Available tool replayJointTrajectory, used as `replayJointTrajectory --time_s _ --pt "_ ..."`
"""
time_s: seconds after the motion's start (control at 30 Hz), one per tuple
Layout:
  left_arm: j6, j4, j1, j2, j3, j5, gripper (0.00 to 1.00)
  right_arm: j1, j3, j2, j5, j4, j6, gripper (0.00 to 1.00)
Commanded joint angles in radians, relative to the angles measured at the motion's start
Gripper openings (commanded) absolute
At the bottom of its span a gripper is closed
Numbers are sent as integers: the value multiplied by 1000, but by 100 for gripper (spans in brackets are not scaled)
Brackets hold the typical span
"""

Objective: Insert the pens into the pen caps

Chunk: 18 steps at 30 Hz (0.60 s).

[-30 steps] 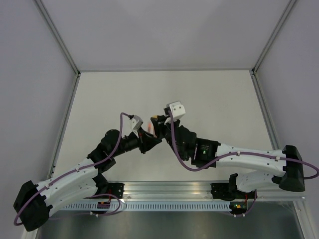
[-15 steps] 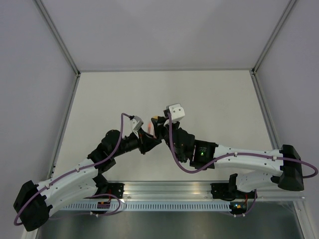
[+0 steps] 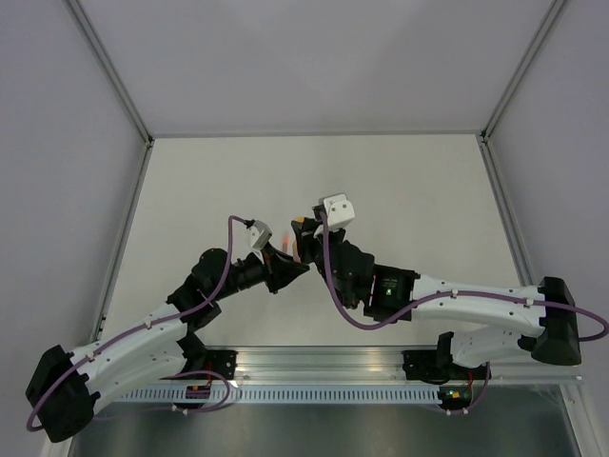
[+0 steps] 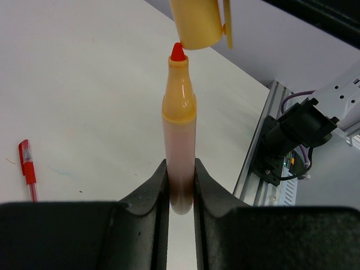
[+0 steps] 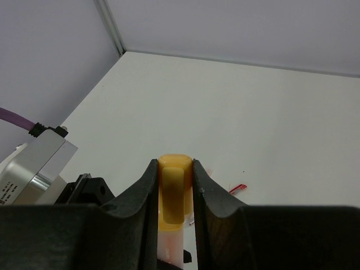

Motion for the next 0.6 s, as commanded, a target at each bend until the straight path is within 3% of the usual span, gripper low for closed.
replayJointTrajectory --time_s 0.0,0.57 --pt "-12 64 -4 -6 29 7 2 4 48 -14 24 1 -21 0" --pt "-14 64 -5 -3 31 11 2 5 73 17 27 12 -20 0"
